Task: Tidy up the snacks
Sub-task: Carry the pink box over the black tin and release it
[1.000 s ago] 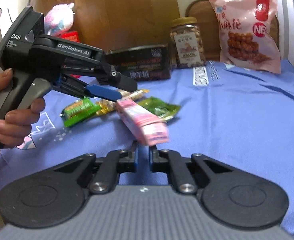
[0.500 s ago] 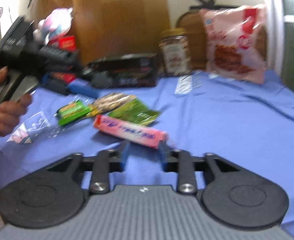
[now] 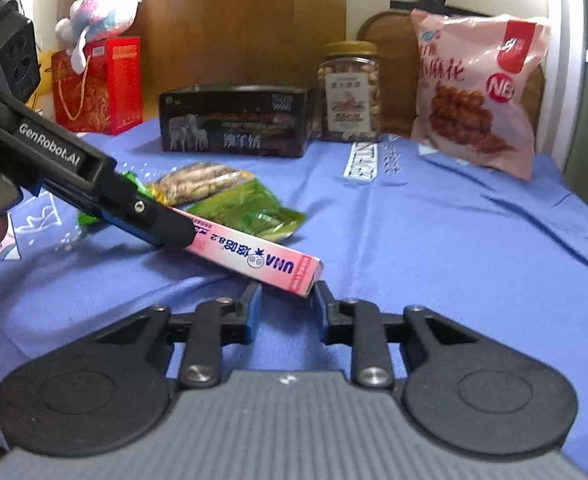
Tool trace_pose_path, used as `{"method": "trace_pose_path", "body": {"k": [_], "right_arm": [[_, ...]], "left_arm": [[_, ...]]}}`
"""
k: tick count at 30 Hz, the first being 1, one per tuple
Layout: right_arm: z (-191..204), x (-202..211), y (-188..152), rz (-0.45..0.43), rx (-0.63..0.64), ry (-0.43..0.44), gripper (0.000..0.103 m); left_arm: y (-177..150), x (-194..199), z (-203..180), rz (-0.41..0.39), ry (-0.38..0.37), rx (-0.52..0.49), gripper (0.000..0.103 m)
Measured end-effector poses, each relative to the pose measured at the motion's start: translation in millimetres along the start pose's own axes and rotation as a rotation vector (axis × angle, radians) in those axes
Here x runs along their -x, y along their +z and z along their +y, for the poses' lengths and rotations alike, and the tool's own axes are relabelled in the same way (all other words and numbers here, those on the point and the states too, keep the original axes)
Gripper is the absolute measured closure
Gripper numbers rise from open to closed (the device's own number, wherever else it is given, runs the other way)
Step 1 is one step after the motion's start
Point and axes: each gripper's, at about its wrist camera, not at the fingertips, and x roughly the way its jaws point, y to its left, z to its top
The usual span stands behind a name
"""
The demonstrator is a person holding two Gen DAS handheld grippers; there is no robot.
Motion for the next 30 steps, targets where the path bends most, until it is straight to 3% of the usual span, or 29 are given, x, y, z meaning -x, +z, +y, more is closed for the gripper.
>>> {"method": "trace_pose_path", "body": {"k": [9, 16, 23, 30], "right_arm": [[10.3, -12.9, 47.6, -0.136, 0.045, 0.020, 0.074], [5.7, -75.2, 112.4, -0.273, 0.060, 0.078, 0.074], [-1.3, -153.6, 166.4, -0.227, -0.015, 0.159, 0.074], [16.8, -185.2, 171.7, -0.191, 0.010, 0.164, 0.065]], "left_arm": [[50.5, 43.9, 9.3, -0.180, 0.065, -0.022, 0.052], [127.2, 39.9, 51.4, -0.279, 0.158, 0.019, 0.052], [167.0, 20.5, 106.9, -0.290, 0.221, 0.124, 0.052], [168.0, 15.0, 120.5, -0.297, 0.279, 0.125, 0.044]]}}
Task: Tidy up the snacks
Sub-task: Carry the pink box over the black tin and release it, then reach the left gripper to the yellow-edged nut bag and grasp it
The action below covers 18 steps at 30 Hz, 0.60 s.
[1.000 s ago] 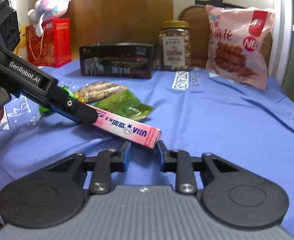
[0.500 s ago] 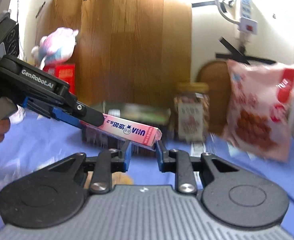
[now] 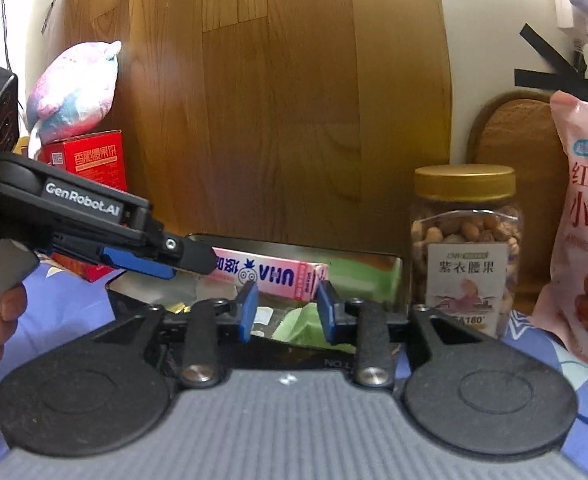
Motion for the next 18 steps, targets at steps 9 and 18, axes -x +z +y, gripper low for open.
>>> {"method": "trace_pose_path", "body": {"k": [9, 18], "right_arm": [[-24.0, 60.2, -20.2, 0.042, -0.166, 0.089, 0.058], [-48.8, 55.4, -68.9, 0.331, -0.418, 0.183, 0.068]], "left_arm": [[-27.1, 54.8, 1.3, -0.015, -0.071, 0.035, 0.043], [-123.1, 48.3, -22.3, 0.254, -0.253, 0.111, 0.043]]}}
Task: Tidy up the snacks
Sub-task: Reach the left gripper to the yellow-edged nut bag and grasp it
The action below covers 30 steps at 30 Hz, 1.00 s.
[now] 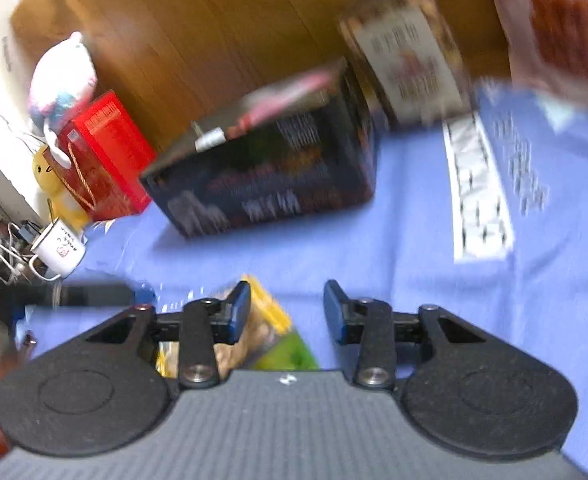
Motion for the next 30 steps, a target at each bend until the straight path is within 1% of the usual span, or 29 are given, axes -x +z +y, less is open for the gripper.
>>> {"method": "trace_pose_path", "body": {"k": [1, 3, 6, 8, 10, 11, 12, 14, 15, 16, 17, 18, 19, 20, 21, 22, 23, 24, 25, 27, 28, 29, 30], "right_arm": [[0.9, 1.2, -3.2, 0.012, -0.017, 0.023, 0.076], [4.7, 7.1, -11.5, 0.018, -0.034, 0.056, 0.078], [14.8, 19.8, -28.4, 0.003, -0.026, 0.069, 0.085], [20.0, 32.8, -39.6, -0.032, -0.019, 0.077, 0.090], [24.4, 50.4, -51.5, -0.077, -0.023, 0.081, 0.094], [24.9, 60.6, -57.1, -0.106, -0.028, 0.084, 0.094], [26.8, 70.9, -65.2, -0.139, -0.032, 0.073, 0.094], [27.8, 86.0, -81.1, -0.186, -0.028, 0.003, 0.095], [27.3, 92.2, -90.1, -0.203, -0.036, -0.043, 0.095], [25.1, 98.4, -99.5, -0.214, -0.053, -0.068, 0.094], [22.8, 103.2, -107.2, -0.218, -0.071, -0.072, 0.094], [20.5, 107.9, -115.1, -0.215, -0.090, -0.067, 0.090], [19.6, 111.1, -121.1, -0.205, -0.095, -0.063, 0.089], [20.2, 113.8, -125.3, -0.192, -0.081, -0.061, 0.088], [22.4, 117.0, -128.5, -0.188, -0.057, -0.067, 0.083], [25.6, 119.2, -129.7, -0.193, -0.031, -0.080, 0.073], [27.3, 120.7, -129.4, -0.201, -0.007, -0.092, 0.067], [28.7, 122.1, -128.0, -0.208, 0.015, -0.099, 0.058], [29.3, 122.6, -125.1, -0.213, 0.030, -0.100, 0.057], [28.2, 121.3, -119.8, -0.209, 0.044, -0.088, 0.056], [28.8, 120.4, -119.4, -0.204, 0.054, -0.082, 0.052], [29.1, 117.1, -118.0, -0.192, 0.067, -0.077, 0.052], [29.9, 113.0, -118.7, -0.181, 0.077, -0.079, 0.052]], "left_arm": [[-7.0, -0.1, 0.3, -0.002, 0.014, -0.001, 0.043], [-16.0, 5.6, -0.6, -0.024, 0.029, -0.018, 0.043], [-18.6, 8.3, -1.4, -0.016, 0.037, -0.012, 0.043], [-19.7, 9.3, -2.1, -0.004, 0.028, -0.004, 0.043], [-21.4, 6.2, -5.8, 0.011, -0.001, 0.005, 0.043], [-23.0, 5.1, -8.6, 0.017, -0.011, 0.001, 0.043], [-25.2, 3.6, -12.5, 0.020, -0.010, -0.010, 0.043], [-28.8, 0.0, -19.9, 0.023, -0.006, -0.034, 0.043], [-30.9, -0.8, -22.6, 0.026, -0.010, -0.042, 0.042], [-32.8, -1.5, -24.6, 0.031, -0.017, -0.045, 0.042], [-34.8, -2.1, -26.2, 0.037, -0.024, -0.047, 0.042], [-37.0, -2.3, -27.3, 0.044, -0.028, -0.049, 0.043], [-39.0, -2.3, -28.2, 0.049, -0.031, -0.052, 0.042], [-41.0, -2.0, -29.3, 0.054, -0.032, -0.055, 0.042], [-42.8, -1.7, -30.0, 0.059, -0.034, -0.058, 0.042], [-44.7, -1.1, -30.7, 0.064, -0.035, -0.060, 0.041], [-46.7, -0.5, -31.2, 0.070, -0.032, -0.059, 0.040], [-49.0, 0.1, -31.5, 0.074, -0.033, -0.057, 0.038], [-50.3, 0.6, -32.0, 0.078, -0.039, -0.058, 0.036], [-52.3, -1.1, -34.8, 0.081, -0.039, -0.062, 0.030], [-53.3, -3.9, -36.8, 0.085, -0.034, -0.064, 0.030], [-54.6, -7.2, -39.0, 0.092, -0.033, -0.067, 0.030], [-56.4, -10.6, -42.4, 0.099, -0.037, -0.080, 0.036]]}}
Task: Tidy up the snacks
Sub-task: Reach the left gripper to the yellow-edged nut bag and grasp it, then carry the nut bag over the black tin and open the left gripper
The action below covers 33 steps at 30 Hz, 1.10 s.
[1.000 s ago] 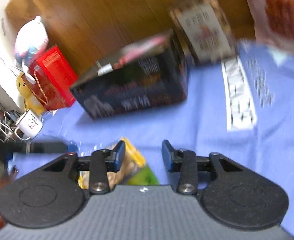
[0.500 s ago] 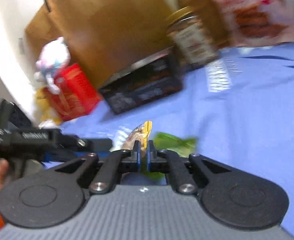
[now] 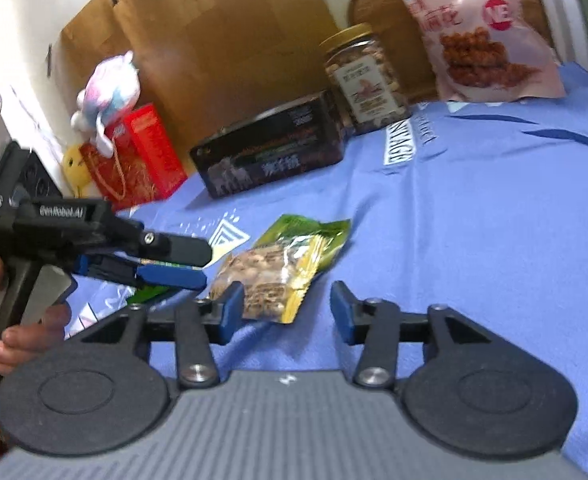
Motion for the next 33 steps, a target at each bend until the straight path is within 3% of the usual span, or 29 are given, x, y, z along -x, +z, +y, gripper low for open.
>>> {"method": "trace_pose_path", "body": {"k": [2, 3, 7, 14, 22, 28, 33], "right_arm": [[2.8, -9.5, -4.0, 0.031, 0.010, 0.005, 0.057], [6.2, -8.3, -8.5, 0.033, 0.020, 0.011, 0.076], [21.5, -6.9, -11.2, 0.017, 0.087, -0.016, 0.080], [33.8, -6.9, 15.4, -0.072, 0.141, -0.012, 0.081], [46.9, -58.9, 91.3, -0.186, 0.222, 0.051, 0.080], [32.2, -125.5, 137.7, -0.189, 0.187, 0.062, 0.080], [27.6, -169.2, 148.4, -0.162, 0.189, 0.008, 0.077]], "left_arm": [[-2.4, -6.3, -7.6, 0.017, 0.006, -0.040, 0.047], [-3.4, -6.5, -11.8, 0.011, 0.028, -0.066, 0.053], [2.2, -3.5, -14.4, 0.009, 0.022, -0.072, 0.055], [34.6, 30.0, -16.8, -0.118, 0.012, -0.093, 0.055], [120.7, 57.6, 7.5, -0.281, 0.061, -0.064, 0.054], [177.1, 27.3, 41.8, -0.288, 0.125, -0.025, 0.054], [199.9, -2.4, 63.9, -0.277, 0.215, -0.009, 0.050]]}}
